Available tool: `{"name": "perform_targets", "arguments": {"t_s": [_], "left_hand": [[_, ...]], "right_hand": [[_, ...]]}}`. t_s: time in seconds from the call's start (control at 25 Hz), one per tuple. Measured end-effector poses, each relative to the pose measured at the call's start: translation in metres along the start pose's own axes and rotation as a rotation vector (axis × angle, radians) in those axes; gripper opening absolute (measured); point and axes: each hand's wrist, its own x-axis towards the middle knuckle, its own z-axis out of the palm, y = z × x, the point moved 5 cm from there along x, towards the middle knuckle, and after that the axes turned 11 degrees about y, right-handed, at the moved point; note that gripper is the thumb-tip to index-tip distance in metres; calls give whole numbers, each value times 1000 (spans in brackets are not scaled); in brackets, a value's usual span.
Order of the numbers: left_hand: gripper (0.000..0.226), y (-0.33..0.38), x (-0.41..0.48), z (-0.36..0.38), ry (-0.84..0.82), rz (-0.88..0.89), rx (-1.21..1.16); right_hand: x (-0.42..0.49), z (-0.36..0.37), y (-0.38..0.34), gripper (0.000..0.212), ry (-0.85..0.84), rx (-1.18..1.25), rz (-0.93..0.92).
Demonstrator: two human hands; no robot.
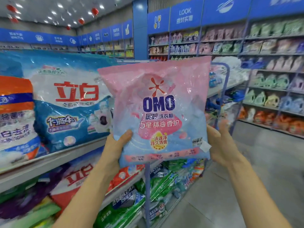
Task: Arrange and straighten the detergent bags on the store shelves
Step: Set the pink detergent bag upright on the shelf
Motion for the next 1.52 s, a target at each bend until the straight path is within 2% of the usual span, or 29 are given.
{"name": "perform_targets", "arguments": {"t_s": [0.08, 0.24, 0.28, 0.44, 0.52, 0.6, 0.76, 0.96, 1.04, 1.16, 1.28, 1.4, 1.52], "left_hand": [[99, -22, 17, 38, -9, -12, -8], [100, -83, 43, 121, -26, -76, 8], [95, -97, 48, 138, -22, -97, 23], [56, -144, 66, 206, -21, -150, 86], [33, -162, 71, 237, -36, -177, 122], [22, -179, 79, 266, -55, -201, 140], [85, -219, 109, 323, -153, -247, 198], [102, -280, 180, 402, -225, -258, 220], [97, -308, 215, 437, -258, -301, 229], [68, -338, 263, 491, -276, -294, 245], [50, -381, 309, 562, -356, -331, 257], [18, -424, 340, 623, -419, -373, 273], [7, -471, 372, 677, -430, -381, 320]], "right_hand": [[-2, -37, -3, 103, 74, -28, -20], [13, -125, -27, 148, 272, -146, -14], [16, -148, -28, 142, 285, -177, -10], [21, -234, -31, 64, 374, -190, -58], [27, -272, -29, 38, 441, -186, -37], [32, -303, -30, 37, 485, -185, -18], [46, -367, -20, 36, 620, -97, 19], [100, -458, -18, 35, 739, -109, 27], [129, -498, -21, 38, 776, -140, 15], [165, -551, -30, 43, 831, -151, -12], [197, -617, -35, 44, 936, -150, -23], [220, -679, -37, 39, 999, -139, -33], [249, -742, -41, 41, 1016, -154, -14]]}}
